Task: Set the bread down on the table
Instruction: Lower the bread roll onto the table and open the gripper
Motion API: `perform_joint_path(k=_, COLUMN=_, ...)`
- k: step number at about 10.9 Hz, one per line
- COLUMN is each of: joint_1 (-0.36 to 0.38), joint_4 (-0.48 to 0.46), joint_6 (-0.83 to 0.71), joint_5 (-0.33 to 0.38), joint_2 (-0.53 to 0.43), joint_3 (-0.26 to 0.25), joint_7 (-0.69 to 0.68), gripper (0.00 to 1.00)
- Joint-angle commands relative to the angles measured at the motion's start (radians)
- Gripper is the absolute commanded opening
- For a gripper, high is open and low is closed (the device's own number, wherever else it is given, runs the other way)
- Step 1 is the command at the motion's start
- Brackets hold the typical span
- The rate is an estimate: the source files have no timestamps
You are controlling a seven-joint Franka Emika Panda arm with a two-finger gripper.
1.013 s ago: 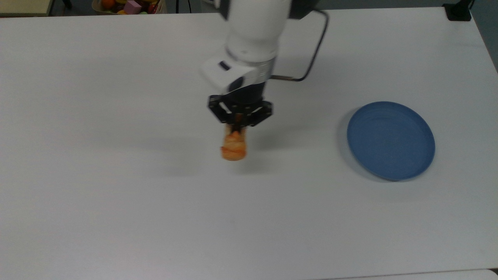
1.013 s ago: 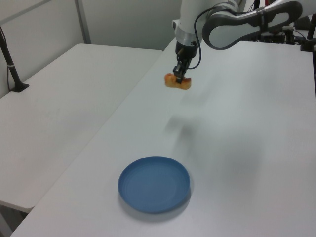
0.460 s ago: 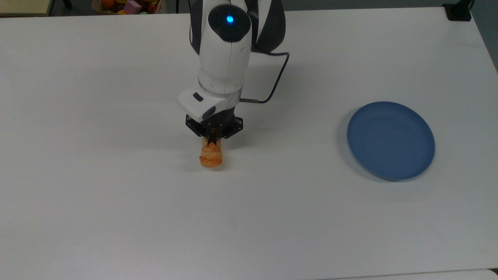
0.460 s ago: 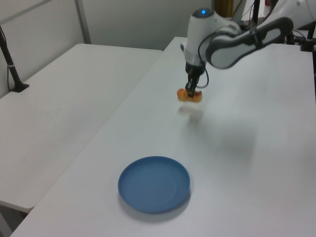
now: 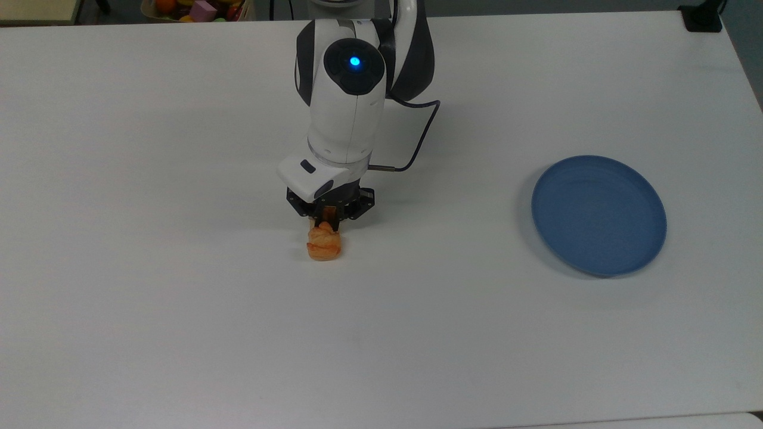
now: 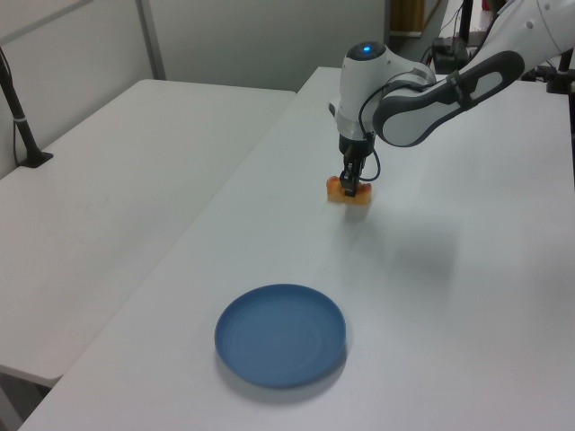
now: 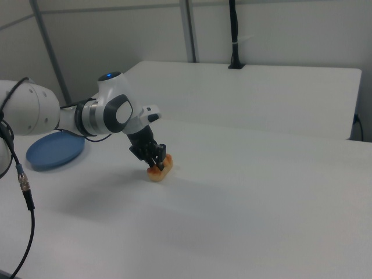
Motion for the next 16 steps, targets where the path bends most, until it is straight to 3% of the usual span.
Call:
perform_joint_path(k=1, joint_1=0.008, joint_4=-0.027, joint_6=0.014, joint_5=0.002, joint_2=-0.001, joint_3=-0.018, joint_7=-0.023, gripper=1.0)
perform_joint_path(k=11, joint_1=0.002, joint_4=-0.019, joint_6=0.005, joint_5=0.004, joint_2=-0.021, joint_3=-0.025, joint_7=-0.028, gripper=1.0)
perform_joint_path(k=14, joint_1=-0.001, joint_4=-0.016, joint_6=-0.033, joint_5=0.006, joint_2=-0.069, joint_3=-0.036, joint_7=-0.029, gripper=1.0)
perform_joint_path(k=16, joint_1=-0.05, joint_4=-0.006, joint_6=-0.141, joint_5=0.018, joint_2=-0.157, joint_3=-0.03, joint_7=-0.029, gripper=1.0)
